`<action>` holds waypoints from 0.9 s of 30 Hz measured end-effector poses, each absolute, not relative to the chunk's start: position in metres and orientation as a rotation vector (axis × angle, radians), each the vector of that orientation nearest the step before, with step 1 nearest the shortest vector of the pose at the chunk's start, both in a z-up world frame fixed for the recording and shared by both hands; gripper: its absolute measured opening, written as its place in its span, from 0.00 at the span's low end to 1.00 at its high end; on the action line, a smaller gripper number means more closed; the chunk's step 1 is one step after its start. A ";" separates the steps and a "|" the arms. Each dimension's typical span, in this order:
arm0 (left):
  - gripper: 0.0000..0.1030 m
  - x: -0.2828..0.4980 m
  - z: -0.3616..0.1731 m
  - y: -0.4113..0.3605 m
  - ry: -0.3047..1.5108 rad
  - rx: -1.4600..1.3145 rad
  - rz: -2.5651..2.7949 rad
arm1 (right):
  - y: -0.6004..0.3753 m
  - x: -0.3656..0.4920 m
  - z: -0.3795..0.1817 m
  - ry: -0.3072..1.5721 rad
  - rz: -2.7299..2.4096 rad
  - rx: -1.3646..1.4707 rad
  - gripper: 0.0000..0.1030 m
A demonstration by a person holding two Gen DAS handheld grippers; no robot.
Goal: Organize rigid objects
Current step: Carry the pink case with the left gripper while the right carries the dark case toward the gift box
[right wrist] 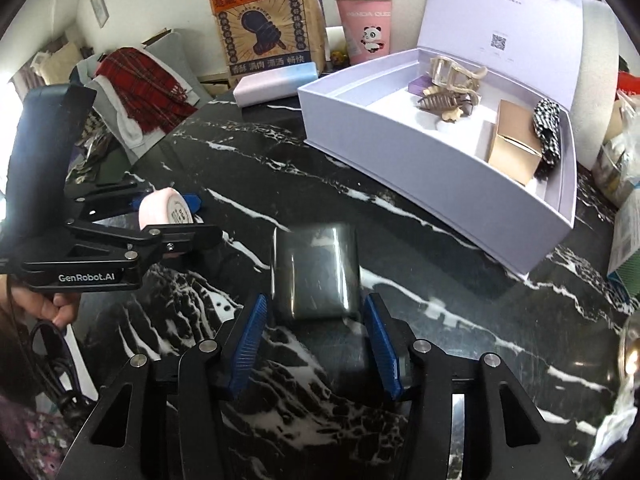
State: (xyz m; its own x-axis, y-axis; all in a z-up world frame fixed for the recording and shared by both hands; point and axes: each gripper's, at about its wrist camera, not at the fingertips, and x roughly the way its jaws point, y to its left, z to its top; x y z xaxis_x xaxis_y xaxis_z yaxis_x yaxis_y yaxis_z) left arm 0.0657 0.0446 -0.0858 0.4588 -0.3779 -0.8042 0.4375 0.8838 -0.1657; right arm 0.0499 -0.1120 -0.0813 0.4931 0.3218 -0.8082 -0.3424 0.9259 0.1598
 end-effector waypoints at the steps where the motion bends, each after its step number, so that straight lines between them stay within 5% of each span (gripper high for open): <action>1: 0.49 0.065 -0.086 0.044 0.972 0.069 -0.502 | -0.112 0.051 -0.082 0.976 0.403 -0.022 0.68; 11: 0.49 0.065 -0.086 0.045 0.967 0.072 -0.481 | -0.106 0.073 -0.084 0.983 0.400 0.025 0.74; 15: 0.49 0.065 -0.086 0.047 0.964 0.073 -0.469 | -0.105 0.070 -0.084 0.960 0.381 0.046 0.60; 27: 0.49 0.062 -0.082 0.037 0.969 0.077 -0.479 | -0.120 0.057 -0.077 0.937 0.361 0.086 0.59</action>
State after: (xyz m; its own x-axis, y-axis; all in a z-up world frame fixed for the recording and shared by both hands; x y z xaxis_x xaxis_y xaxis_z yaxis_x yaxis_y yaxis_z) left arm 0.0625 0.0366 -0.0825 0.4713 -0.3563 -0.8068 0.4243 0.8936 -0.1468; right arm 0.0566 -0.1204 -0.0771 0.5371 0.3400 -0.7719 -0.2659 0.9367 0.2276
